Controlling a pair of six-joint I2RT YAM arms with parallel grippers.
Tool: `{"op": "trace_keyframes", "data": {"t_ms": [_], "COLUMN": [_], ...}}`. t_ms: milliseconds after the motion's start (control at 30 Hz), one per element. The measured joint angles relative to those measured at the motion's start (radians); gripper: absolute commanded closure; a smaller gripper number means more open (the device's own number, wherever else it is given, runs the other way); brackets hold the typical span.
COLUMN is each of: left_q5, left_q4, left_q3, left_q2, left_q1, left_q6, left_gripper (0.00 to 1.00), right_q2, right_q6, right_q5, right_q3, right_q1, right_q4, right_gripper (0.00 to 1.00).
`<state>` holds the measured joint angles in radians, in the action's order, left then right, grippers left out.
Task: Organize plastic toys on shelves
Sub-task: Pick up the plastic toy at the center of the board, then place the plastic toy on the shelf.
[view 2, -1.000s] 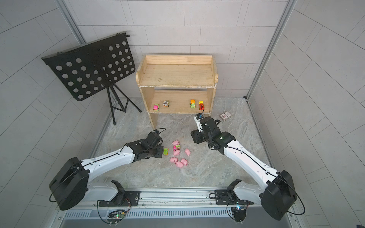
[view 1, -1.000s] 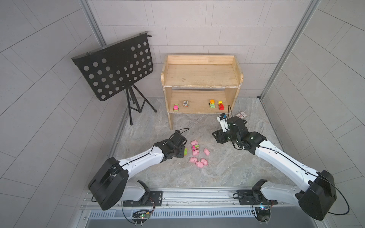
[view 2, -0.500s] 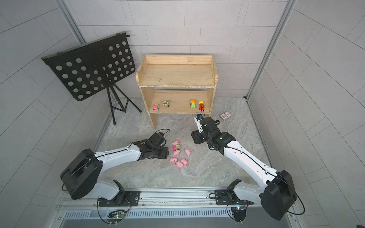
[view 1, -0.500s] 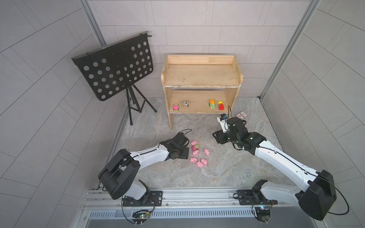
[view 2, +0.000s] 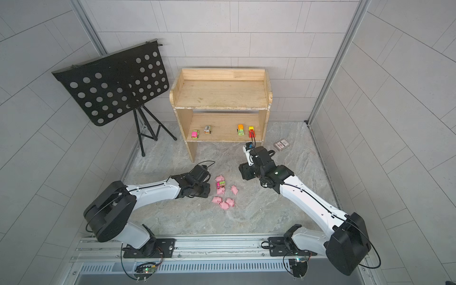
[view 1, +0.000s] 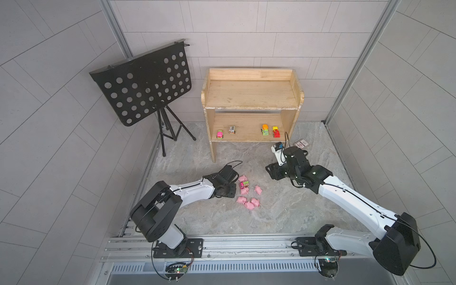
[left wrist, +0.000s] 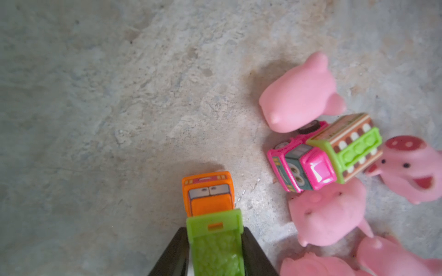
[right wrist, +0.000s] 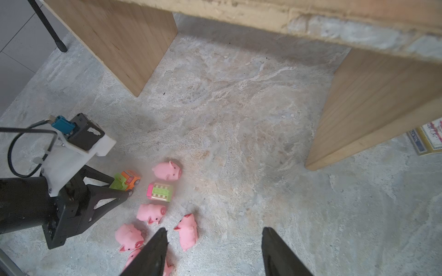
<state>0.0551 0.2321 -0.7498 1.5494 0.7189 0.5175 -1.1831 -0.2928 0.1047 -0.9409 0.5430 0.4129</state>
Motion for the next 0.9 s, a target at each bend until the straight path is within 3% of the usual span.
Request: {"op": "trace_keyframes", "data": {"t_ms": [133,467,700,900], "left_q5": [-0.004,0.005,0.000,-0.032], "left_q4": [-0.001,0.041,0.105,0.157], "left_q3": [0.000,-0.031,-0.155,-0.310], "left_q2": [-0.003,-0.117,-0.213,-0.209], "left_q1": [0.003,0.004,0.004,0.003], "left_q6": [-0.015,-0.051,-0.087,-0.113], "left_gripper": [0.71,0.70,0.69,0.69], "right_q2": [0.000,0.048,0.114,0.129], "right_q6": [0.000,-0.016,-0.048,-0.069], "right_q5": [0.000,-0.029,-0.063,-0.069], "right_q3": [0.000,0.054,0.171,0.228], "right_q1": [0.000,-0.001,-0.013,-0.014], "right_q4": [0.000,-0.004,-0.025,-0.052], "right_gripper": [0.35,0.35,0.34,0.34]}}
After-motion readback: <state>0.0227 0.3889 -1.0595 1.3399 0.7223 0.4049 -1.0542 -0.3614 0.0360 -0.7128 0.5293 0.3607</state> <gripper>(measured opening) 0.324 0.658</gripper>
